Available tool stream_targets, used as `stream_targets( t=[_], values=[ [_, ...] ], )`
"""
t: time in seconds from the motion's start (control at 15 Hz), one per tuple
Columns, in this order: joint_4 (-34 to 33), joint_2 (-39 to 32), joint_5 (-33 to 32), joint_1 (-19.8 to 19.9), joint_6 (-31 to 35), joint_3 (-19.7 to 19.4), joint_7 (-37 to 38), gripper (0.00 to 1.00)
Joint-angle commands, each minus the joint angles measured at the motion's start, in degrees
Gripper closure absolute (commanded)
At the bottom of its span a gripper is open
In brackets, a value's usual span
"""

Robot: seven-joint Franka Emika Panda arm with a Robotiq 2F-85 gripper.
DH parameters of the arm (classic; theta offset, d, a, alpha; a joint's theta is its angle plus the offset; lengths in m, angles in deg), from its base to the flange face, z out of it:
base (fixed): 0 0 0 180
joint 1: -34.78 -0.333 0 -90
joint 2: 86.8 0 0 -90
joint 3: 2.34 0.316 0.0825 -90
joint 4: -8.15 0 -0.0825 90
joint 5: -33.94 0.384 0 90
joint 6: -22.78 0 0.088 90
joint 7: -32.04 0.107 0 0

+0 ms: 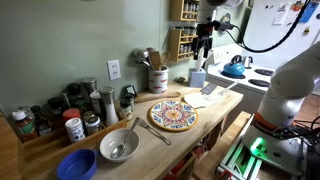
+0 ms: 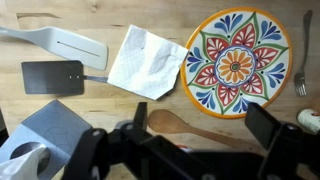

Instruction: Remove the second bottle from the far left from the shelf

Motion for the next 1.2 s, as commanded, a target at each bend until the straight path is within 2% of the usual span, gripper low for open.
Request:
stream_targets(
  t=[0.0,0.67,0.73,0.87,1.13],
  values=[
    [-0.1,0.0,0.0,0.1,-0.1,0.1,0.0,0.0],
    [-0.1,0.0,0.0,0.1,-0.1,0.1,0.0,0.0],
    [-1.3,-2.4,1.6,0.7,3.7,-1.4,0.3,0.0],
    [-1.9,-2.3,1.5,1.6,8.1,-2.7,-0.2,0.0],
    [-3.3,-2.5,-2.4,5.4,17.4,-5.0,-0.9,0.0]
  ],
)
